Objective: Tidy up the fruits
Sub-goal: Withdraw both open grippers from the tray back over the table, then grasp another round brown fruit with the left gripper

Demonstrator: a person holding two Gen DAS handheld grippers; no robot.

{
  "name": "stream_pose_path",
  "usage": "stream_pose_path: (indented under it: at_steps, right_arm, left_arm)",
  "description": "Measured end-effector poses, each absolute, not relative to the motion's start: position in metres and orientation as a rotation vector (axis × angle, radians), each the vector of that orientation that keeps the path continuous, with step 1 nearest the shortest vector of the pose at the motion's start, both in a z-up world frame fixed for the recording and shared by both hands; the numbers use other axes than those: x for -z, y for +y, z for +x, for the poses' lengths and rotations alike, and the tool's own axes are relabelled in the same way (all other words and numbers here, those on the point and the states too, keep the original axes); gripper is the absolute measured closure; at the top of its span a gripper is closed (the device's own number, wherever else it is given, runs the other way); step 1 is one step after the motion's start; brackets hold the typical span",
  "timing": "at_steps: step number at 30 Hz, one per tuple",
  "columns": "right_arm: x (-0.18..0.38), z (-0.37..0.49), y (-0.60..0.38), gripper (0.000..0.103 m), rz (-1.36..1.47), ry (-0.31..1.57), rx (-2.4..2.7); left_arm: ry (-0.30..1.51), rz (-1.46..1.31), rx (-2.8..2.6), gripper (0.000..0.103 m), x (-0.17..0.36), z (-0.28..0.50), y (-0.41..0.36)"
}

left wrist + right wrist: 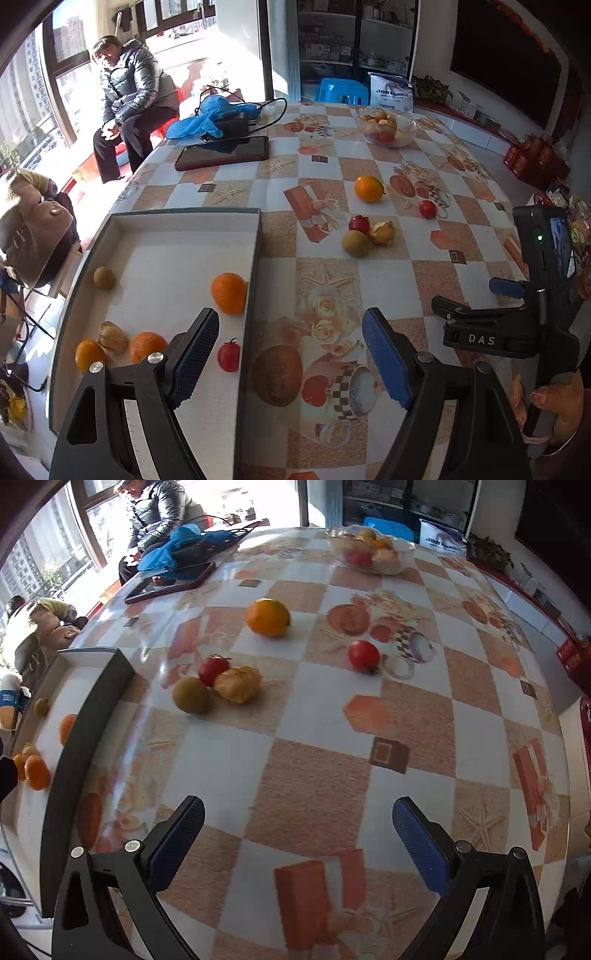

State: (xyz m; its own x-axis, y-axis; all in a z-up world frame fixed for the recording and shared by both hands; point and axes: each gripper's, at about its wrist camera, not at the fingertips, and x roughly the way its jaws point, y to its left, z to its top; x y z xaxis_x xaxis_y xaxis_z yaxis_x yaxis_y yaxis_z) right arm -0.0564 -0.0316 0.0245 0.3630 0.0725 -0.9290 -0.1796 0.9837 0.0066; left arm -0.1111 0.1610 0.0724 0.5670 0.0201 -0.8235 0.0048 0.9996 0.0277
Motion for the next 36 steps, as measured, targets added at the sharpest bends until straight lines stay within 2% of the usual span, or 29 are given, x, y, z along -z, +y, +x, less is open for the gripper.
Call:
stream_pose_path:
  at_steps: [4, 8, 19, 21, 23, 24, 25, 36]
  right_arm:
    - [-0.025, -0.071, -0.083, 0.0, -0.063, 1.092, -0.075]
    - [-0.025, -0.091, -0.1, 0.0, -0.055, 0.985, -0.074]
    - [-0.026, -0.091, -0.096, 0.0, -0.049, 0.979, -0.062]
    - [-0.026, -0.091, -0.097, 0.0, -0.049, 0.979, -0.062]
    - [-0.026, -0.091, -0.096, 0.0, -0.05, 0.98, -0.061]
    - [-0.026, -0.092, -0.097, 0.0, -0.049, 0.979, -0.062]
    - [-0.026, -0.092, -0.097, 0.0, -0.049, 0.979, -0.061]
    - [-0.026, -0.091, -0.096, 0.0, -0.049, 0.979, -0.061]
  left_arm:
    - [0.989, 0.103, -0.028, 0.02, -0.041, -0.1, 0.122]
    - [1.039, 0.07, -0.033, 0.02, -0.02, -0.084, 0.115]
    - [1.028, 0.032, -0.087, 0.02, -0.014, -0.018, 0.119]
    - [1.015, 0.029, -0.093, 0.026, -0.014, -0.011, 0.118]
    - [1.002, -0.015, -0.069, 0.048, -0.014, -0.008, 0.121]
    - [0.994, -0.019, -0.07, 0.055, -0.015, -0.009, 0.121]
    - [0.988, -0.012, -0.069, 0.072, -0.016, -0.01, 0.121]
    - [0.906, -0.02, -0.05, 0.071, -0.012, -0.095, 0.126]
